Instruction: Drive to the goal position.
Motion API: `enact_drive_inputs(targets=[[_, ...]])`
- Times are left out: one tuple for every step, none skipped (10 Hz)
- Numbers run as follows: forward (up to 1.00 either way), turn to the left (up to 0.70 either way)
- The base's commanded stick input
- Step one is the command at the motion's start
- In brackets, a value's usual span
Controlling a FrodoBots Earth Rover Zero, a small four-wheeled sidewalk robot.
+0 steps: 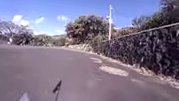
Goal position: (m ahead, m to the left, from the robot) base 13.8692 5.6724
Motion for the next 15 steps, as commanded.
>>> enact_drive_inputs(targets=[[0.50, 0.00], [0.50, 0.00], [0.50, 0.00], [0.50, 0.00], [0.50, 0.00], [0.50, 0.00], [0.50, 0.00], [0.50, 0.00], [0.50, 0.00], [0.50, 0.00], [0.50, 0.00], [0.50, 0.00], [0.50, 0.00], [0.50, 0.00], [0.50, 0.00]])
